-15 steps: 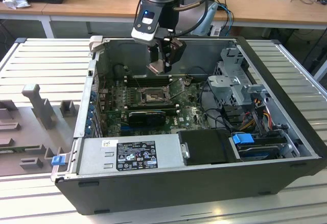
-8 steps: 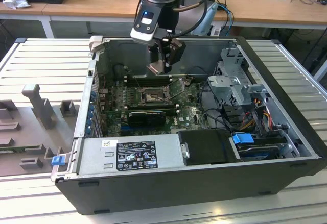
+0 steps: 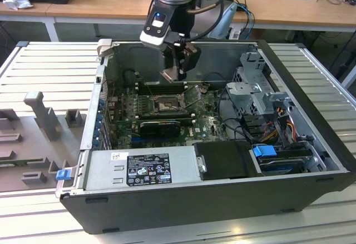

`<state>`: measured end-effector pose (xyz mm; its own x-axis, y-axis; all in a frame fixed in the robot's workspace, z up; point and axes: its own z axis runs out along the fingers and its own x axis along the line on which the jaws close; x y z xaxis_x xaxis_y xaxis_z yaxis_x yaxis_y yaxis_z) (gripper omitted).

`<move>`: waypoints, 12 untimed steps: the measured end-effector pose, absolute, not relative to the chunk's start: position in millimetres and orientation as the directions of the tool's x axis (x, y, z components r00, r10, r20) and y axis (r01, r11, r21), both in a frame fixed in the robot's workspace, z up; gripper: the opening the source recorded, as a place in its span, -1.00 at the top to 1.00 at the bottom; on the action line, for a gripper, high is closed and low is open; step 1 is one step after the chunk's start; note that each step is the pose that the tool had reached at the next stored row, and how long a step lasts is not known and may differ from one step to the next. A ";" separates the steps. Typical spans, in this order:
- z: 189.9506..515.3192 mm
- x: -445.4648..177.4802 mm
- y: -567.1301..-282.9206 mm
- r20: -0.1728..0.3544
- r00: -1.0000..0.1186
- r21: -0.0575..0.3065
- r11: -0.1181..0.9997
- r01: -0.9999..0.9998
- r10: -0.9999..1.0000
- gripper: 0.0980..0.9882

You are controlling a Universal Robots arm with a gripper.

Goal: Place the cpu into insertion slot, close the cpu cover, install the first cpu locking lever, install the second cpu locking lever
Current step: 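Place the cpu into insertion slot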

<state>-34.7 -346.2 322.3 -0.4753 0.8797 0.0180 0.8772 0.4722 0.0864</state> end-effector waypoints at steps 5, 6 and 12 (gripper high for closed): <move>321.0 -34.7 -346.2 0.018 -0.450 0.087 0.447 0.890 0.893 0.03; 320.6 -34.7 -346.2 0.018 -0.449 0.087 0.446 0.891 0.893 0.03; 316.7 -34.7 -346.2 0.018 -0.447 0.086 0.444 0.892 0.894 0.03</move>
<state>-34.7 -346.2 316.7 -0.4474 0.8942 0.0176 0.8916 0.4444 0.0863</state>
